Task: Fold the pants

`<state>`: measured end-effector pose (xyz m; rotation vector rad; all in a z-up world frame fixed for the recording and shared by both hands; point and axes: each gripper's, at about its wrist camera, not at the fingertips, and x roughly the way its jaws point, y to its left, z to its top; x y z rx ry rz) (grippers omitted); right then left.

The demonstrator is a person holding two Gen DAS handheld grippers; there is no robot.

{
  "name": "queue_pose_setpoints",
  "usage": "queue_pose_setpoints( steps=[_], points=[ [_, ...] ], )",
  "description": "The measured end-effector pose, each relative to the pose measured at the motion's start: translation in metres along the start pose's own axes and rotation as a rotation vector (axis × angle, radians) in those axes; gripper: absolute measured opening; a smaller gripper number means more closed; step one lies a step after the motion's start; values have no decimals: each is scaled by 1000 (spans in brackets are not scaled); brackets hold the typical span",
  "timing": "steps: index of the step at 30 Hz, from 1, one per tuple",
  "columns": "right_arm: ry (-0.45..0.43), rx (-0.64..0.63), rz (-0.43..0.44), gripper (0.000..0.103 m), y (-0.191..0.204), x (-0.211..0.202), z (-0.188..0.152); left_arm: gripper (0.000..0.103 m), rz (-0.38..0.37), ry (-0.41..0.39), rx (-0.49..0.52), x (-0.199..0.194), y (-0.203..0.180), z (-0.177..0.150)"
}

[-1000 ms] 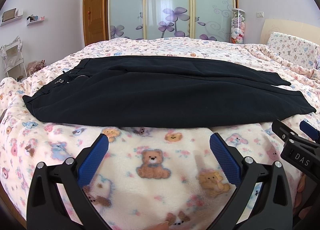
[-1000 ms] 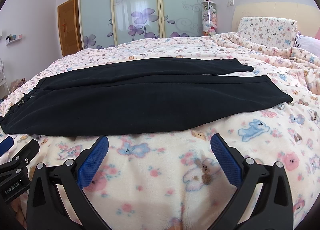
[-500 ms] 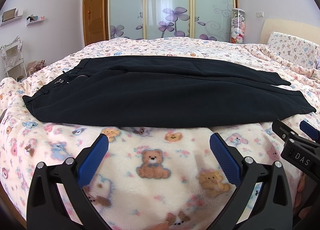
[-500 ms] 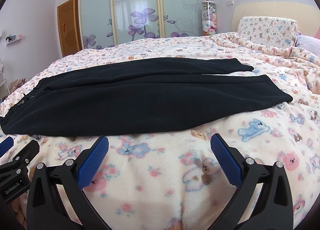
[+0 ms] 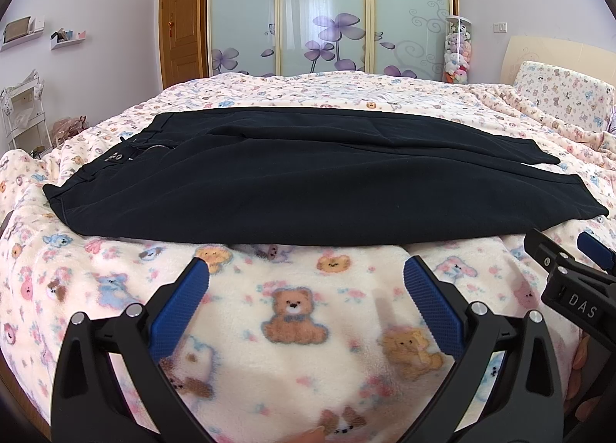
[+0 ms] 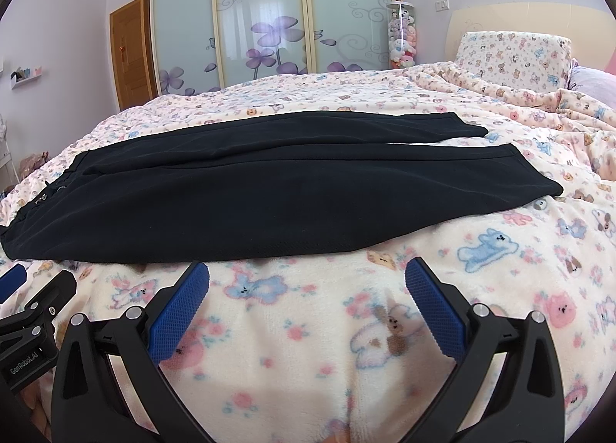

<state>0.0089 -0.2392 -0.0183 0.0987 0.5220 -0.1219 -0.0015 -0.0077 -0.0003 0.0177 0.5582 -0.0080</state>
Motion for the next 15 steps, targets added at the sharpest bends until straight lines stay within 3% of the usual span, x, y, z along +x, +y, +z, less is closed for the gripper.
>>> queue_pose_setpoints(
  steps=[9, 15],
  points=[
    [8, -1, 4, 102, 0, 1, 2, 101, -2, 2, -1, 0, 0, 0],
    [58, 37, 49, 102, -11, 11, 7, 101, 0, 4, -1, 2, -5, -2]
  ],
)
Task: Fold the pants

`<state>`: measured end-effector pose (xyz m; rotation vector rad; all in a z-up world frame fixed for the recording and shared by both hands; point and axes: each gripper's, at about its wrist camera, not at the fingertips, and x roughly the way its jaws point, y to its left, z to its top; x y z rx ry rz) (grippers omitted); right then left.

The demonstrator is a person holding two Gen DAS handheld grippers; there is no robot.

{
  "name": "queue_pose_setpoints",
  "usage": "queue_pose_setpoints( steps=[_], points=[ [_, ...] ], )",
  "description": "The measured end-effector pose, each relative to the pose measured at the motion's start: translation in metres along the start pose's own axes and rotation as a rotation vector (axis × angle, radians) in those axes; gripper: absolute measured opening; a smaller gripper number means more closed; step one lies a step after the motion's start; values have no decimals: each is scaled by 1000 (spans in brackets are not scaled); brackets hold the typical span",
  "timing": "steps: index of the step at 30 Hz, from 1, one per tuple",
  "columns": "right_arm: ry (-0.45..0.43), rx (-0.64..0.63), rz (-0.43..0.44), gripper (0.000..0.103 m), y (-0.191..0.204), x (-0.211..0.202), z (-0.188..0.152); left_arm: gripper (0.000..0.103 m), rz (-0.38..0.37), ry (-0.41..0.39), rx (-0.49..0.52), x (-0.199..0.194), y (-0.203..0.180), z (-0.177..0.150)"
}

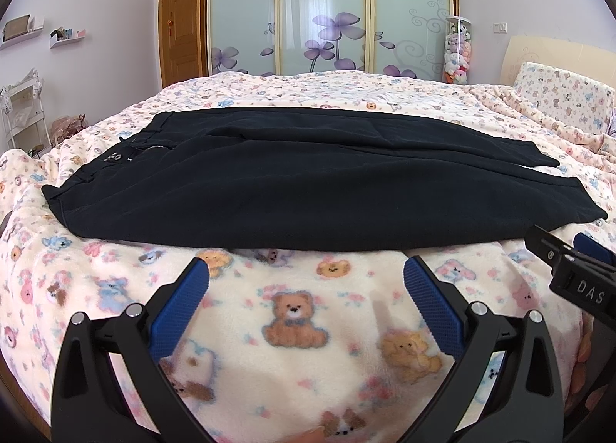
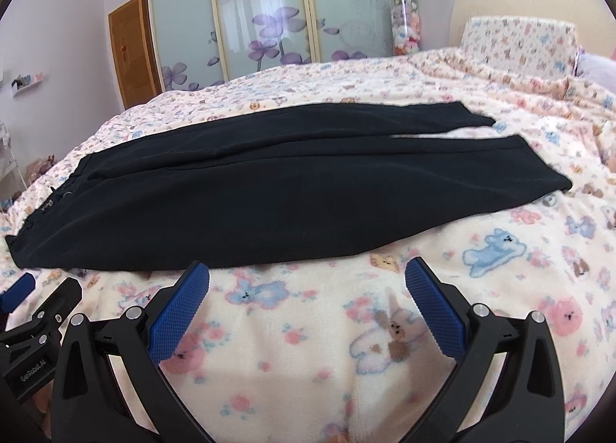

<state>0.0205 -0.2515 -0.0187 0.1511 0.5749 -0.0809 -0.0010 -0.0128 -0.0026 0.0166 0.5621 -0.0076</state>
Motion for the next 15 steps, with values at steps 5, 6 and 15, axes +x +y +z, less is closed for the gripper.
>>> queue_pose_setpoints(
  steps=[5, 6, 15],
  points=[
    [40, 28, 60, 102, -9, 1, 15, 101, 35, -7, 24, 0, -4, 12],
    [36, 24, 74, 102, -11, 0, 20, 101, 45, -7, 21, 1, -4, 17],
    [10, 53, 293, 102, -50, 11, 109, 101, 107, -23, -32, 21, 20, 63]
  ],
)
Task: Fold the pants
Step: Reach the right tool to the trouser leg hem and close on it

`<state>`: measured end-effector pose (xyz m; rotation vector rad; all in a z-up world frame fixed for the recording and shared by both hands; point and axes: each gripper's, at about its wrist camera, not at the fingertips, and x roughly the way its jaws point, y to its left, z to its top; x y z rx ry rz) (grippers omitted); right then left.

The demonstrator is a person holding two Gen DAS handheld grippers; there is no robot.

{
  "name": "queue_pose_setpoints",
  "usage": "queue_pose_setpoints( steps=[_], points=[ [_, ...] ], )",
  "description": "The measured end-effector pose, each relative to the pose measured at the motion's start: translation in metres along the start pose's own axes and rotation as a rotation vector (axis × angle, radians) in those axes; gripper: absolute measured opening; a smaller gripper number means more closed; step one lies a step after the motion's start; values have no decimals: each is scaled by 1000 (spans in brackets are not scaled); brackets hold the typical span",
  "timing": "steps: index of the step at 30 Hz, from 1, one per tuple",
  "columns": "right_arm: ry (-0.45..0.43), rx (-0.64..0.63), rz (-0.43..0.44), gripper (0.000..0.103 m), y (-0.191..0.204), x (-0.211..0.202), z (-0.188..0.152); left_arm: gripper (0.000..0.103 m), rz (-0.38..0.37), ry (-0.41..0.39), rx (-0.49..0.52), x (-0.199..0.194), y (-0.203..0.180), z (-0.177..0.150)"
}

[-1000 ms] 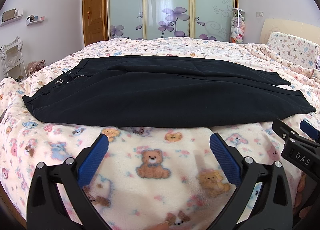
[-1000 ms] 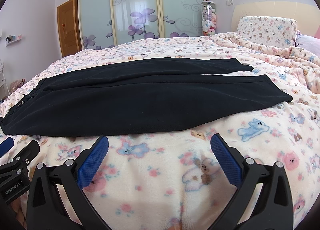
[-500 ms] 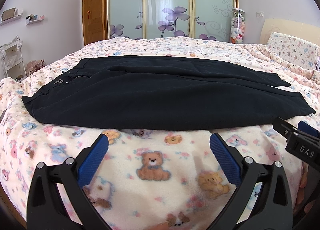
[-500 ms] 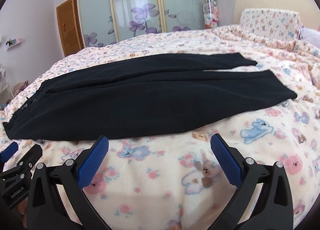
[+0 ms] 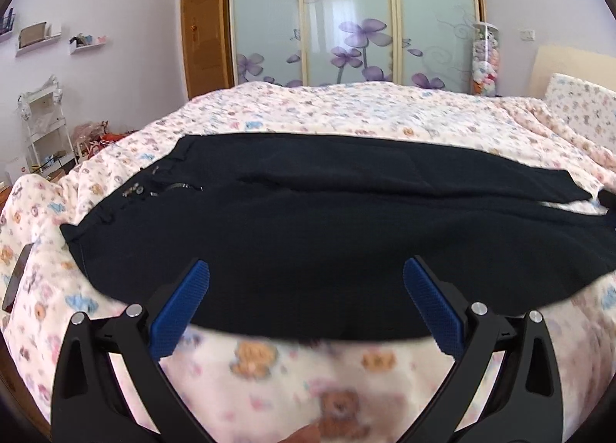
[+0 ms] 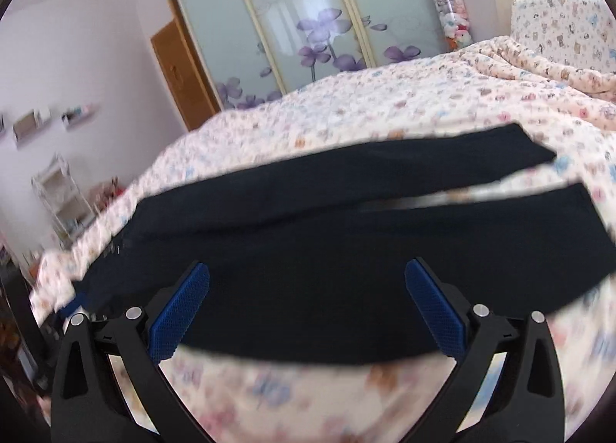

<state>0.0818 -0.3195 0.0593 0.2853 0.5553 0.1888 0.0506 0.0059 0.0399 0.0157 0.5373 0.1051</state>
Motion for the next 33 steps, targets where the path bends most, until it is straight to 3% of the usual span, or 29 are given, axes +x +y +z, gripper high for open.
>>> queue_pose_setpoints(
  steps=[3, 6, 10, 12, 14, 17, 18, 21, 28, 30, 31, 33],
  points=[
    [12, 20, -99, 102, -23, 15, 46, 101, 3, -32, -20, 3, 6, 7],
    [19, 170, -270, 102, -63, 44, 95, 101, 2, -55, -32, 7, 13, 7],
    [94, 429, -335, 102, -124, 98, 137, 101, -11, -21, -38, 20, 17, 2],
    [129, 526, -332, 102, -148, 122, 144, 101, -24, -14, -38, 23, 17, 0],
    [158, 567, -389, 96, -166, 147, 151, 101, -26, -21, -28, 23, 16, -1],
    [180, 609, -466, 70, -186, 173, 152, 101, -31, -31, 7, 21, 10, -4],
    [187, 631, -485, 67, -193, 182, 153, 101, -33, -29, 27, 21, 6, -5],
    [190, 664, -528, 67, -199, 205, 154, 101, -43, -26, 68, 22, -2, -7],
    [225, 544, -787, 65, -187, 254, 153, 101, -84, -26, 95, 25, -7, -10],
    [223, 458, -848, 51, -179, 261, 146, 101, -86, -25, 90, 26, -6, -10],
    [193, 451, -857, 37, -177, 256, 143, 101, -85, -23, 87, 26, -6, -10],
    [109, 538, -782, 23, -186, 235, 133, 101, -84, -14, 75, 28, -3, -9]
  ],
)
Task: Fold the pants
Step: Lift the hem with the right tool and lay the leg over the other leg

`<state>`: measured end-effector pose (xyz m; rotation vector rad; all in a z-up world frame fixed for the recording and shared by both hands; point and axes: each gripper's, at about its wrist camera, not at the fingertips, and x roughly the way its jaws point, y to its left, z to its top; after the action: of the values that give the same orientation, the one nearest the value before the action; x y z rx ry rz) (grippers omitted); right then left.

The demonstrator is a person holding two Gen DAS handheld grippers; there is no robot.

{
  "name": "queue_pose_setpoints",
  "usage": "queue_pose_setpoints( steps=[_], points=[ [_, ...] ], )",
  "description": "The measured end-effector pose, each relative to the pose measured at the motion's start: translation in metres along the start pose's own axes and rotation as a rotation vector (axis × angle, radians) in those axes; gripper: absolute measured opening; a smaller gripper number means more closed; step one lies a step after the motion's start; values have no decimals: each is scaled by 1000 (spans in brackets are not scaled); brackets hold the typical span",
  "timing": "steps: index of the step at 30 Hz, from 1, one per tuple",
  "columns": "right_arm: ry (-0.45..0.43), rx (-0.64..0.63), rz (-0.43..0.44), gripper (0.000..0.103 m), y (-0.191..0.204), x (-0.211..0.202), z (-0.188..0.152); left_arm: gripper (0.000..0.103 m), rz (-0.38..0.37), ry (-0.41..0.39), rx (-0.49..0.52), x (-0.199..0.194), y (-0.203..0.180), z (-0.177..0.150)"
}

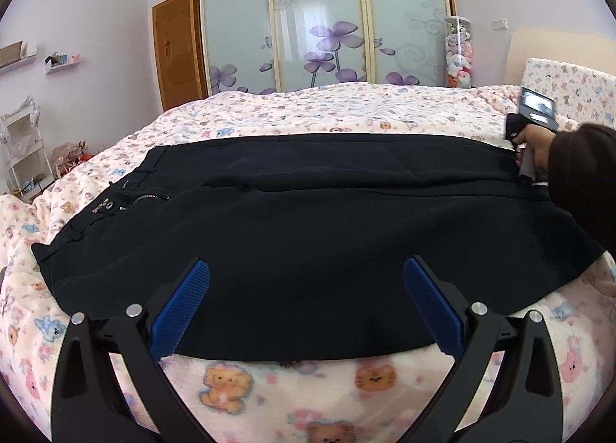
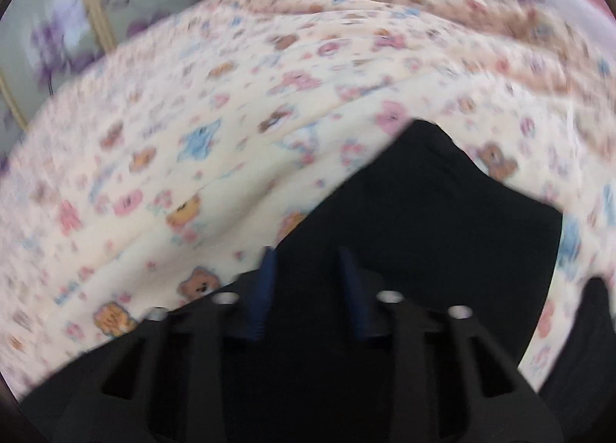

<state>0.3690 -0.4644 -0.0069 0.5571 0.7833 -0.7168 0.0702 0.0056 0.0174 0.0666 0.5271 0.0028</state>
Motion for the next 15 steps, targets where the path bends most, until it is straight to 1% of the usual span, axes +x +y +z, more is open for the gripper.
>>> queue_pose_setpoints(
  steps=[1, 2, 4, 6, 7, 9, 10, 11, 13, 15],
  points=[
    [5, 29, 41, 12, -8, -1, 0, 101, -2, 4, -9, 1, 2, 0],
    [14, 87, 123, 7, -23, -4, 1, 101, -4, 6, -16, 1, 4, 0],
    [15, 164, 254, 4, -50, -13, 0, 101, -9, 10, -42, 1, 9, -1],
    [13, 211, 345, 3, -64, -20, -2, 101, -9, 22, -73, 3, 16, -1],
    [14, 224, 381, 3, -71, -27, -5, 101, -12, 28, -91, 4, 20, -1],
    [2, 244, 481, 3, -86, -42, -10, 101, -12, 28, -130, 3, 26, -2],
    [-4, 244, 522, 3, -92, -50, -13, 101, -8, 20, -154, 1, 31, -2],
    [-15, 237, 582, 3, -100, -59, -17, 101, 5, 7, -177, -2, 35, -2],
    [-26, 214, 649, 3, -112, -75, -25, 101, 7, -18, -202, -8, 40, -1],
    [-30, 184, 707, 2, -130, -94, -41, 101, 8, -34, -217, -14, 43, -1]
  ],
)
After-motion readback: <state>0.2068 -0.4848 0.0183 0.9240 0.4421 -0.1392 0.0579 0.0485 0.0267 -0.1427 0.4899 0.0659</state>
